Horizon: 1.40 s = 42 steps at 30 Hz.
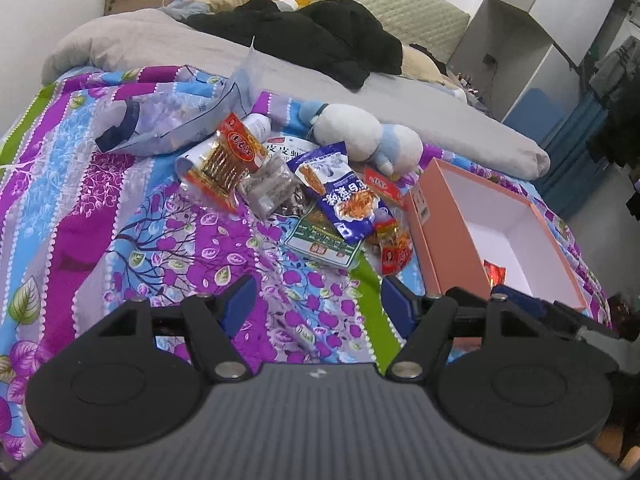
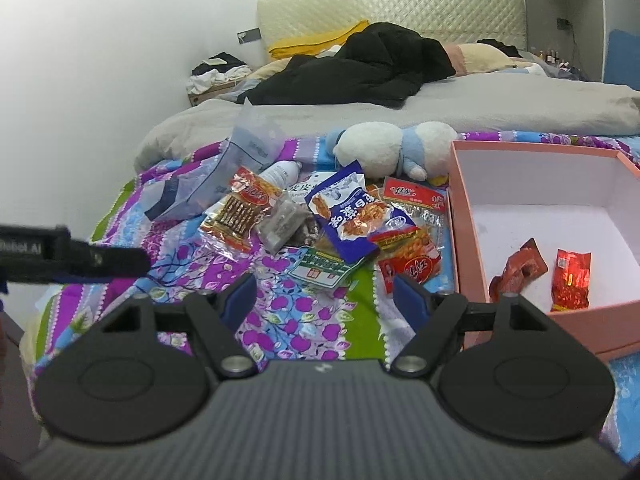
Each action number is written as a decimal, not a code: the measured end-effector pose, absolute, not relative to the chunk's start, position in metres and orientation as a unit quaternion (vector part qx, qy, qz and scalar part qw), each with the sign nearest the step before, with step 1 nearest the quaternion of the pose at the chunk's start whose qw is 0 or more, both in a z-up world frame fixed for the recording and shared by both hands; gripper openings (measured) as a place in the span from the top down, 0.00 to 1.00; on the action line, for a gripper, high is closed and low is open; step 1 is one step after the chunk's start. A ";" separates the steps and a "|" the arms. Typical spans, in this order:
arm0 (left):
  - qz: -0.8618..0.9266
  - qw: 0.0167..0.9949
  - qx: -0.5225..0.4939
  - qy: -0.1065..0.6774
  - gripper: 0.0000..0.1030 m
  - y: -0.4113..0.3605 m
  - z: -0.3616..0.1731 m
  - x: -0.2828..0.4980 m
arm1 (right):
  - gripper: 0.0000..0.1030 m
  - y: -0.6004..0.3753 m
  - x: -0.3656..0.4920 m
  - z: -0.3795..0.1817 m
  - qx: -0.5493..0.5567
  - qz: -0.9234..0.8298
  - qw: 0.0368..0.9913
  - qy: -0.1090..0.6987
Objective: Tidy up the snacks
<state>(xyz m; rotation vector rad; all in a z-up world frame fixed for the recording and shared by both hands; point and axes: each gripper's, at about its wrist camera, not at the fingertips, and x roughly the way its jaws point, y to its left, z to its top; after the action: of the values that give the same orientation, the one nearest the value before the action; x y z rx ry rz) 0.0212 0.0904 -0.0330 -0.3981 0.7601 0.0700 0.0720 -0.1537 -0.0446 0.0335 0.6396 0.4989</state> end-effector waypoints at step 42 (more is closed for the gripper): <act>0.126 0.885 -0.111 0.435 0.19 0.211 -0.158 0.231 | 0.26 -0.090 0.219 -0.134 -0.135 0.195 0.915 0.326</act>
<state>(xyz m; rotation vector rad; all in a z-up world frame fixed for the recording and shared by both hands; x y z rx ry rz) 0.2312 0.2111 -0.1585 -0.2306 0.9045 0.2616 0.2188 -0.0898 -0.1343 -0.2771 0.6705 0.4008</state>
